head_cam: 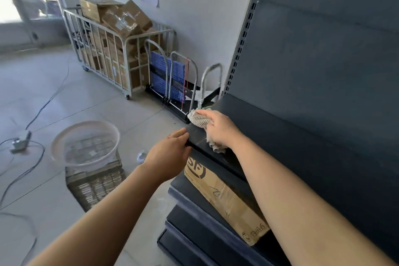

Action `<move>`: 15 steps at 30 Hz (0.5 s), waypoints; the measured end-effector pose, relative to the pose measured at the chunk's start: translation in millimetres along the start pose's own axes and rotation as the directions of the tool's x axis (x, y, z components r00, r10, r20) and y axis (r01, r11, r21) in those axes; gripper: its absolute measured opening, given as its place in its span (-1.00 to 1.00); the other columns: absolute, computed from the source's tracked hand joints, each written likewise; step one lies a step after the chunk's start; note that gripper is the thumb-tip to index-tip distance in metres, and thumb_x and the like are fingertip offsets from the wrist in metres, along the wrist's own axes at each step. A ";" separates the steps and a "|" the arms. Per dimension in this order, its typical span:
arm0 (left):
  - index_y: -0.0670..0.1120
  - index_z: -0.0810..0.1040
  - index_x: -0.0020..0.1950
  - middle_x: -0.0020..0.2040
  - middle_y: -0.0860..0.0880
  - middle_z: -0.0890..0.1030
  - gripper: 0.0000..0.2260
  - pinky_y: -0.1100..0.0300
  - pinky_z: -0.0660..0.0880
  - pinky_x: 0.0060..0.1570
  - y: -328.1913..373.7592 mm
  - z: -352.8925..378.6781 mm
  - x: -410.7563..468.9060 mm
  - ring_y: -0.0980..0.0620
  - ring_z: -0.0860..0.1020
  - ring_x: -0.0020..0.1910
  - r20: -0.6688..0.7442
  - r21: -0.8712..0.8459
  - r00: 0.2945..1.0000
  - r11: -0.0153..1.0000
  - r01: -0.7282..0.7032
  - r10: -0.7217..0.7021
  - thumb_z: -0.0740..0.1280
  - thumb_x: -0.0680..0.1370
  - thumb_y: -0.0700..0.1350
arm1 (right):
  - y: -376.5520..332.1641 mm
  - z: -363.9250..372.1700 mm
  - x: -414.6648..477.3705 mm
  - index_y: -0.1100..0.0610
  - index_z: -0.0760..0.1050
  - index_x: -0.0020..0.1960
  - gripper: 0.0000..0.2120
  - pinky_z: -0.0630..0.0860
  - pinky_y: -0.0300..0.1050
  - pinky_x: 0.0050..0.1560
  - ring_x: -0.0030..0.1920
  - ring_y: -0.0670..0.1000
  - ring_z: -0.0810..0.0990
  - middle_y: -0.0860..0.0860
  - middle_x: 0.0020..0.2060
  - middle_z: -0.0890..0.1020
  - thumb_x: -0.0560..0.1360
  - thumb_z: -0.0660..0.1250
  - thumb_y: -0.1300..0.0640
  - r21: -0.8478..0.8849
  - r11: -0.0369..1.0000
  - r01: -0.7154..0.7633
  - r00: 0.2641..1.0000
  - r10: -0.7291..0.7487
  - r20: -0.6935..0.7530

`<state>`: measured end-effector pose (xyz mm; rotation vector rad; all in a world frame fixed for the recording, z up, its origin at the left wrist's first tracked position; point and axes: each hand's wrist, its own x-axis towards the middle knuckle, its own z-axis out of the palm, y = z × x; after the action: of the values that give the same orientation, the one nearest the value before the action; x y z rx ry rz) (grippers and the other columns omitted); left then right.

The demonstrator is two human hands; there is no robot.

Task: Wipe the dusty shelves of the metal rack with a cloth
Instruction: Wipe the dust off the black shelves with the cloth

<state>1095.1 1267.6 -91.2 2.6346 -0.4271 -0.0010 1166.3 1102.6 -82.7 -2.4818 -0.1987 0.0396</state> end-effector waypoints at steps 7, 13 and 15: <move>-0.08 0.45 0.34 0.42 0.02 0.40 -0.69 0.13 0.40 0.23 11.1 6.1 -4.5 0.00 0.43 0.32 -0.062 0.029 0.996 0.997 0.065 -0.063 0.14 0.63 -0.06 | 36.5 -56.0 -30.7 -0.12 0.61 0.05 -0.47 0.51 -0.21 0.08 0.10 -0.02 0.58 0.00 0.10 0.64 0.40 0.19 0.45 0.228 0.973 0.029 0.999 -0.020 -0.041; -0.10 0.48 0.31 0.40 -0.02 0.43 -0.70 0.11 0.41 0.21 21.5 8.6 -5.2 -0.04 0.45 0.30 -0.082 0.054 0.990 0.992 0.115 -0.110 0.15 0.63 -0.06 | 76.9 -70.2 -73.9 -0.11 0.69 -0.22 -0.48 0.54 -0.05 0.13 0.04 0.17 0.65 -0.02 -0.07 0.71 0.33 0.23 0.49 0.246 0.969 -0.030 0.989 -0.008 0.151; -0.10 0.48 0.31 0.41 -0.02 0.41 -0.69 0.10 0.41 0.21 24.3 8.3 -7.4 -0.04 0.44 0.31 -0.079 0.063 0.990 0.990 0.123 -0.118 0.14 0.63 -0.05 | 74.4 -62.8 -75.1 -0.09 0.68 -0.30 -0.45 0.52 -0.14 0.20 0.03 0.04 0.67 -0.06 -0.11 0.71 0.32 0.20 0.55 0.293 0.956 0.008 0.985 -0.058 0.164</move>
<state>1080.2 1245.6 -88.2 2.7133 -0.2460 0.0748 1106.8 995.1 -79.5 -2.1787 -0.2857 0.2515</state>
